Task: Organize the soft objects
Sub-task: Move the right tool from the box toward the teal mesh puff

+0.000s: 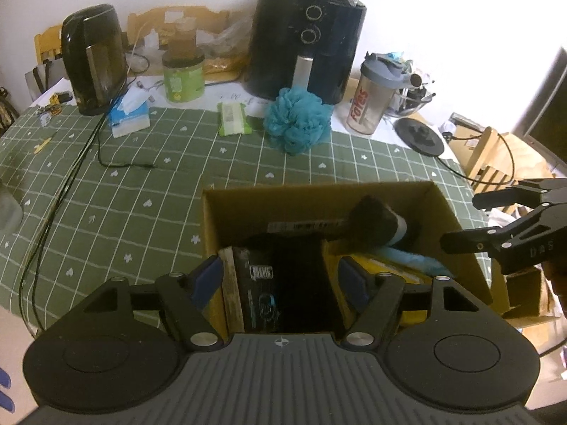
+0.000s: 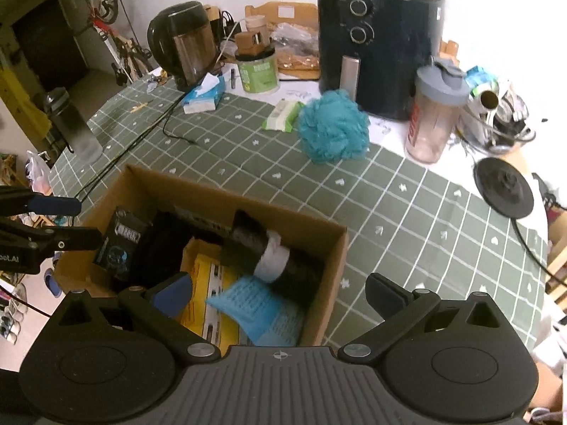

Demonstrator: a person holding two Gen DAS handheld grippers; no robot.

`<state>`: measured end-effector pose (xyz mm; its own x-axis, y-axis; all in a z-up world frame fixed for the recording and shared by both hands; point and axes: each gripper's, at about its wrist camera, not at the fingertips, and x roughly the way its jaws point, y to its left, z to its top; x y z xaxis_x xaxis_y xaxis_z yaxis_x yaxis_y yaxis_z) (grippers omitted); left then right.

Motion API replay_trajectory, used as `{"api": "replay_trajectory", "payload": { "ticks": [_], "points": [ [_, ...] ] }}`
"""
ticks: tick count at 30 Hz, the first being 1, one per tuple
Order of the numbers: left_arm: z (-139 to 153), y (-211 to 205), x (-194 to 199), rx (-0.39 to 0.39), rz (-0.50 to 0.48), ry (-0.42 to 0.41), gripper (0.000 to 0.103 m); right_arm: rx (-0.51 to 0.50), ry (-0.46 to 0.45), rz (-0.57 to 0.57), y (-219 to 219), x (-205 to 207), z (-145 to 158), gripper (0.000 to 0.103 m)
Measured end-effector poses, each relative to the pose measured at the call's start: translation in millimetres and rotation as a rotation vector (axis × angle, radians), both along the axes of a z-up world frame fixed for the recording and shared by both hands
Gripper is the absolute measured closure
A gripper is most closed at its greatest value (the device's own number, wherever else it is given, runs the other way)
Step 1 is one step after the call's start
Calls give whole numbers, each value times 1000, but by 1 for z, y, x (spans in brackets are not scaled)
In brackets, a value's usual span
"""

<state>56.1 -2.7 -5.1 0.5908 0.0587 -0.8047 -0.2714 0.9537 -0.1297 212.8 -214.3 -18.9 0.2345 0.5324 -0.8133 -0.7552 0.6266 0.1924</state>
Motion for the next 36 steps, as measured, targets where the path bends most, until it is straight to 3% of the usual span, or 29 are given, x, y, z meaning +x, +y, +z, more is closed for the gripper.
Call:
{"api": "replay_trajectory", "payload": {
  "ticks": [16,36],
  "points": [
    [19,17,34,-12,-82,-99,32,28,-86,-47,28,56,34,0],
    [13,42,34,5,-77,-112,32,-31,-71,-91,38,99,9,0]
  ]
}}
